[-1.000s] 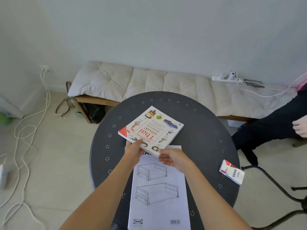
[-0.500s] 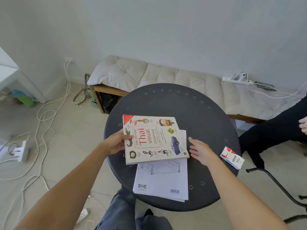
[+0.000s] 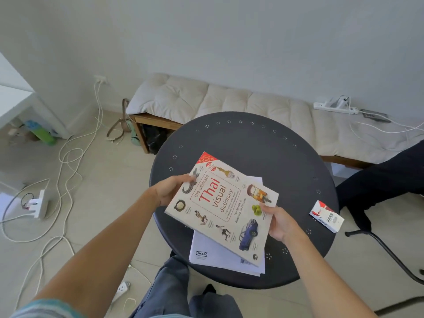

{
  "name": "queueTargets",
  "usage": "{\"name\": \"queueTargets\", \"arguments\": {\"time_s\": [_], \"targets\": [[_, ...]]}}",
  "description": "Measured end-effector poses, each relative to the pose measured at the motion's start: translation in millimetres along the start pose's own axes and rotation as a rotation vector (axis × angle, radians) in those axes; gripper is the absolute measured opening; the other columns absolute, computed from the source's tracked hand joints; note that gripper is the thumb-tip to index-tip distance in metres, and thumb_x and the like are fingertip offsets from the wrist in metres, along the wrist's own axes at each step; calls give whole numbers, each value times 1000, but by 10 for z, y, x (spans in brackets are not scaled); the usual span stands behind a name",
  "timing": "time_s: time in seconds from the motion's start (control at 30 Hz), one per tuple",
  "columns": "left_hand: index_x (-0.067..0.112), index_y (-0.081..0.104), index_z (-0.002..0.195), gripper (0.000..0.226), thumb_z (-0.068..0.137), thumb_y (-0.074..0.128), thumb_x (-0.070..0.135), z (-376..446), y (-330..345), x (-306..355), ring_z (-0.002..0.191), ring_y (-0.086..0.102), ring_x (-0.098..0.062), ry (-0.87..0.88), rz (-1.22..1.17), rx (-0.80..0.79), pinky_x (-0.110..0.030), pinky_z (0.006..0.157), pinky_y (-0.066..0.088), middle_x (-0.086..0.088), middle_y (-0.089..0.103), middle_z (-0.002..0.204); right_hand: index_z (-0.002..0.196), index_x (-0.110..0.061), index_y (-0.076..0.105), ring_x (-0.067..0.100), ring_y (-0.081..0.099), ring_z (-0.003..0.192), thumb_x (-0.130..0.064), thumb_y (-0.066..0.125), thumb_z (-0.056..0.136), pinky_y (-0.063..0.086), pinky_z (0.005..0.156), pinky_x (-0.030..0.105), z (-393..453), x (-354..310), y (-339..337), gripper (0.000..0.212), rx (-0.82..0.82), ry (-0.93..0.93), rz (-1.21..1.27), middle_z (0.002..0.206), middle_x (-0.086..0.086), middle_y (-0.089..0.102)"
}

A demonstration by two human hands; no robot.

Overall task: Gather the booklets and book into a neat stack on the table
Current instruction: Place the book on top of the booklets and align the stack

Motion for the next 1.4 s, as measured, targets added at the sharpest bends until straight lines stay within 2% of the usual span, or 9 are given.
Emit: {"name": "queueTargets", "arguments": {"time_s": [0.13,0.3,0.4,0.47,0.53,0.77,0.93,1.2,1.4], "targets": [[12,64,114,80,83,27,76,175,51,-123,95,71,-34,167,-407,101,-47,85,51,-15,74,104,127,-8,58,37,60,117,-7,55,93,47,96,53,-8,42,29,34,52,-35,157,122,18,66],[15,56,127,87,80,22,79,419,247,-340,117,57,-39,314,-714,158,-56,98,41,-14,64,127,122,-11,60,33,64,107,-3,54,92,49,93,53,5,206,34,31,127,-71,326,104,14,74],[14,50,131,41,97,45,36,506,409,-412,111,62,-34,258,-367,270,-55,86,52,-13,66,121,122,-12,60,30,67,101,-2,56,91,56,79,46,-27,359,4,33,159,-69,391,96,11,77],[11,44,130,41,92,55,3,559,397,-492,111,63,-33,192,-151,429,-55,85,54,-13,64,123,121,-11,60,30,66,104,0,60,88,61,73,44,-71,450,-51,34,187,-45,400,107,13,74],[12,43,125,40,91,54,-5,573,361,-541,107,63,-30,150,-79,501,-52,83,55,-11,64,122,115,-8,60,29,67,101,4,61,86,62,64,37,-141,507,-116,31,217,-19,336,108,15,71],[15,41,126,41,91,52,-5,559,162,-569,108,63,-32,61,97,466,-52,81,54,-10,64,123,104,-3,64,27,68,96,-10,68,85,55,75,38,-266,723,-341,21,288,29,27,99,16,73],[17,43,125,37,92,56,5,602,155,-507,109,64,-31,11,375,467,-50,84,54,-7,66,121,88,-7,73,19,70,84,-36,74,81,53,60,27,-318,688,-376,30,335,32,-616,91,6,76],[10,51,116,37,85,69,21,652,215,-568,102,69,-27,116,699,706,-38,81,56,-7,67,118,66,-12,69,9,68,58,-48,71,79,46,48,17,-332,603,-347,38,309,-48,-1051,71,-11,71],[15,49,97,40,77,75,37,655,175,-628,88,62,-20,185,926,938,-35,76,58,-5,58,106,74,-17,63,9,64,52,-66,65,72,43,49,21,-310,513,-302,50,398,44,-1383,66,-10,67]]}}
Point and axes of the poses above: each hand's wrist, its own z-axis towards the middle knuckle, its own y-axis out of the palm, x = y × z, the point moved 3 cm from there along z, towards the middle knuckle
